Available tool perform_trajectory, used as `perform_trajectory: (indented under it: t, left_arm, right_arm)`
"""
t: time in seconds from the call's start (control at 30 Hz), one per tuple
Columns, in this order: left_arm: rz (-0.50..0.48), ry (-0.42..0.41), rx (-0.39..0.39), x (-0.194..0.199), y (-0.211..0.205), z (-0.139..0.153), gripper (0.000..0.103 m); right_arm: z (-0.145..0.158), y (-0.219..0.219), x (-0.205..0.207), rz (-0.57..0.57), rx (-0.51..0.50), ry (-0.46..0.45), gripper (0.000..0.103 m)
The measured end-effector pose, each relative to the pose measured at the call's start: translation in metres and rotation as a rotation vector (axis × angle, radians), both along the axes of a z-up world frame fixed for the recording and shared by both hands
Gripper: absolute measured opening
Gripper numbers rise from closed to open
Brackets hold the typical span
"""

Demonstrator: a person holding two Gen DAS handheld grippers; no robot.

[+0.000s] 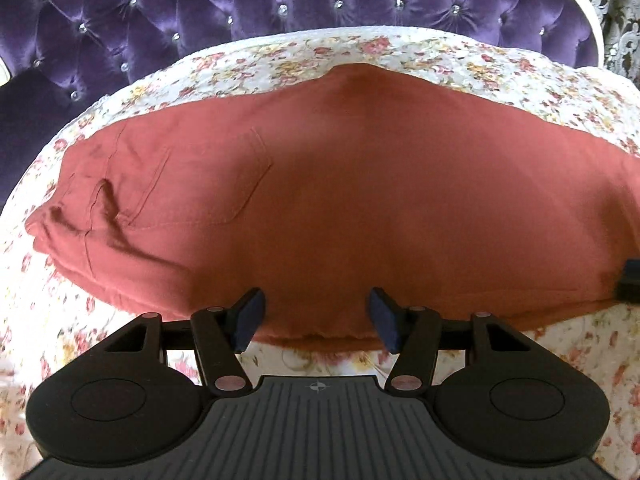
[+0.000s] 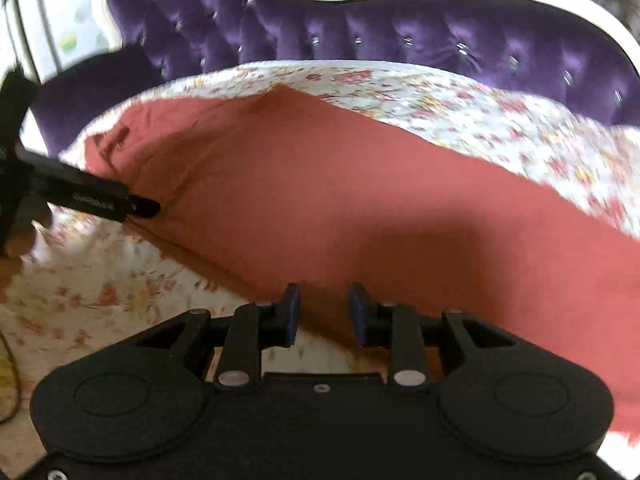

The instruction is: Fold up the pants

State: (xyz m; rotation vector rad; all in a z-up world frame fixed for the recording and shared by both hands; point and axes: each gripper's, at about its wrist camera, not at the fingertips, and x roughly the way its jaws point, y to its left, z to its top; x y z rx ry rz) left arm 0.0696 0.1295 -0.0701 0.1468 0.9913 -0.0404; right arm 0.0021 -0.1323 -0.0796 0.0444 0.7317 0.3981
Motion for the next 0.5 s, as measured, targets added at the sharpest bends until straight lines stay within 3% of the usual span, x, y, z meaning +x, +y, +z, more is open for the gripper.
perform_trajectory:
  t: [0.1, 0.17, 0.27, 0.4, 0.5]
  left_arm:
    - [0.007, -0.007, -0.057, -0.005, -0.007, 0.012, 0.054]
    - [-0.005, -0.009, -0.098, -0.005, -0.021, 0.018, 0.054]
    - [-0.045, -0.035, -0.087, -0.006, -0.053, 0.023, 0.054]
    - [-0.131, -0.037, -0.082, -0.006, -0.094, 0.021, 0.054]
    - [-0.169, -0.024, -0.077, -0.002, -0.118, 0.01, 0.054]
  right_arm:
    - [0.016, -0.053, -0.018, -0.151, 0.05, -0.067, 0.039]
    - [0.024, -0.091, -0.025, -0.271, 0.07, -0.077, 0.05]
    - [0.03, -0.16, -0.039, -0.475, 0.108, -0.086, 0.054]
    - [0.025, -0.233, -0.054, -0.722, 0.146, -0.017, 0.055]
    - [0.012, -0.272, -0.059, -0.826, 0.226, 0.055, 0.056]
